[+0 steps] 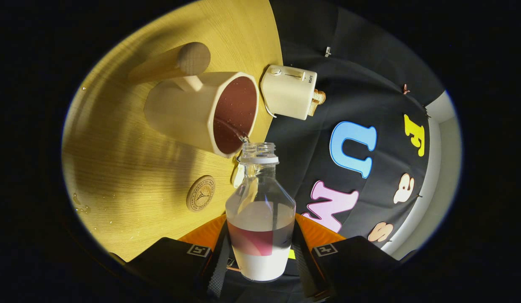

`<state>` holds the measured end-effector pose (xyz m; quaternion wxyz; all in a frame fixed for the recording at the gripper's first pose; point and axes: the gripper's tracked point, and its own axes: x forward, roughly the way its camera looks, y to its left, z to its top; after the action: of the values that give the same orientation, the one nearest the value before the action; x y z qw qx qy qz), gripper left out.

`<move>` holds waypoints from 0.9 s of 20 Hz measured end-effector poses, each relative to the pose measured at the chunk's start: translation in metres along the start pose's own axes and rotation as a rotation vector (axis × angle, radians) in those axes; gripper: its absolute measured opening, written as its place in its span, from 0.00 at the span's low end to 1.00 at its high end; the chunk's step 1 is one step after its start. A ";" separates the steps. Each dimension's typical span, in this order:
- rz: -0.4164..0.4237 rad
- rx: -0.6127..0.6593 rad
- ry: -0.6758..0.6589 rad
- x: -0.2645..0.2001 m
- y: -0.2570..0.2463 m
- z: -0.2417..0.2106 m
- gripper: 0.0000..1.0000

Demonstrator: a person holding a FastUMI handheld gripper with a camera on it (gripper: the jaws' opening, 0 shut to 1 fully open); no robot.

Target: Take the bottle from table, then pour the juice into the cup, finally place the bottle on the coaster

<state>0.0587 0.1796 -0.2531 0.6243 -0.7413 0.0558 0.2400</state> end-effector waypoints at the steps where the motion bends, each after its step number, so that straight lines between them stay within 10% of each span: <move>1: -0.001 -0.008 -0.004 0.000 0.001 0.001 0.73; 18: -0.035 -0.113 -0.043 0.000 -0.011 0.006 0.73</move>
<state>0.0614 0.1872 -0.2440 0.5865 -0.7710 0.0155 0.2478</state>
